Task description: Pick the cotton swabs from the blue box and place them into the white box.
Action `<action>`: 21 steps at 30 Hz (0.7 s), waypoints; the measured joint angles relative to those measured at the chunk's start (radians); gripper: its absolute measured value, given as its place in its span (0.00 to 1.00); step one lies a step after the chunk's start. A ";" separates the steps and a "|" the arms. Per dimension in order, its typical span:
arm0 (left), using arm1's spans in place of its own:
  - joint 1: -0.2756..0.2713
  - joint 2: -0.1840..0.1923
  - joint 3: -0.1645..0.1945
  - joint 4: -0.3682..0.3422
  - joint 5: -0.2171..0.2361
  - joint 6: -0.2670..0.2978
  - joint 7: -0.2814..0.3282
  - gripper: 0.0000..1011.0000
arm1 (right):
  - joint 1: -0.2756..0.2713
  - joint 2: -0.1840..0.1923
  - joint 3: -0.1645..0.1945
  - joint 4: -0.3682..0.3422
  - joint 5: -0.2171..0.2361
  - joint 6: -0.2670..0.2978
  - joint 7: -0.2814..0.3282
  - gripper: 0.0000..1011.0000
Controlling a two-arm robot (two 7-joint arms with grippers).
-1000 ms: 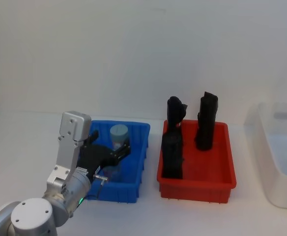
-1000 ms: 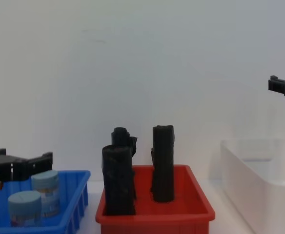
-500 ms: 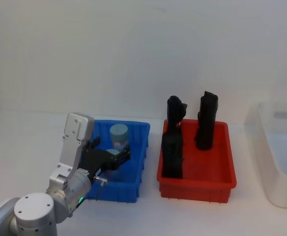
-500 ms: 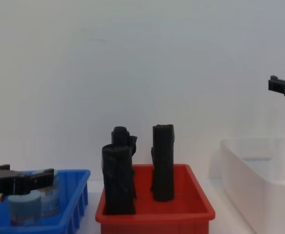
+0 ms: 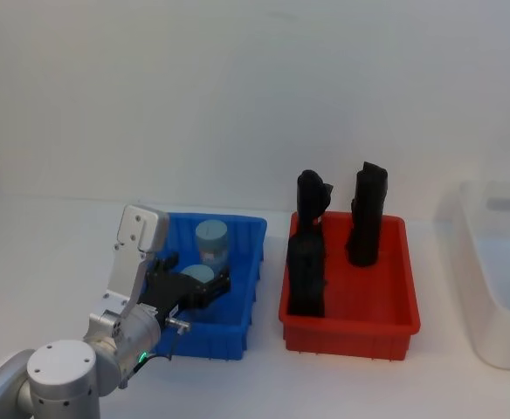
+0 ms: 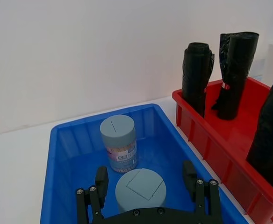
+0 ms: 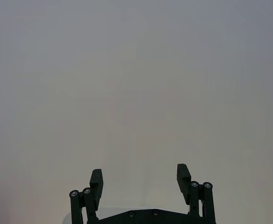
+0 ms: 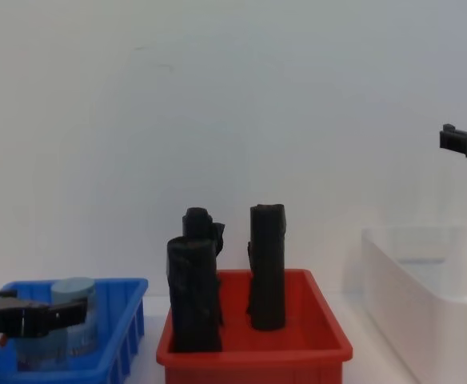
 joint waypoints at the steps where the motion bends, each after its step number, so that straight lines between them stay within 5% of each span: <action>1: -0.001 -0.001 0.000 0.002 0.000 0.001 -0.001 0.99 | 0.000 0.000 0.000 0.000 0.000 0.000 0.000 0.99; 21: -0.014 -0.027 0.004 0.057 0.018 -0.016 -0.016 0.99 | 0.000 0.000 0.000 0.000 0.000 0.000 0.000 0.99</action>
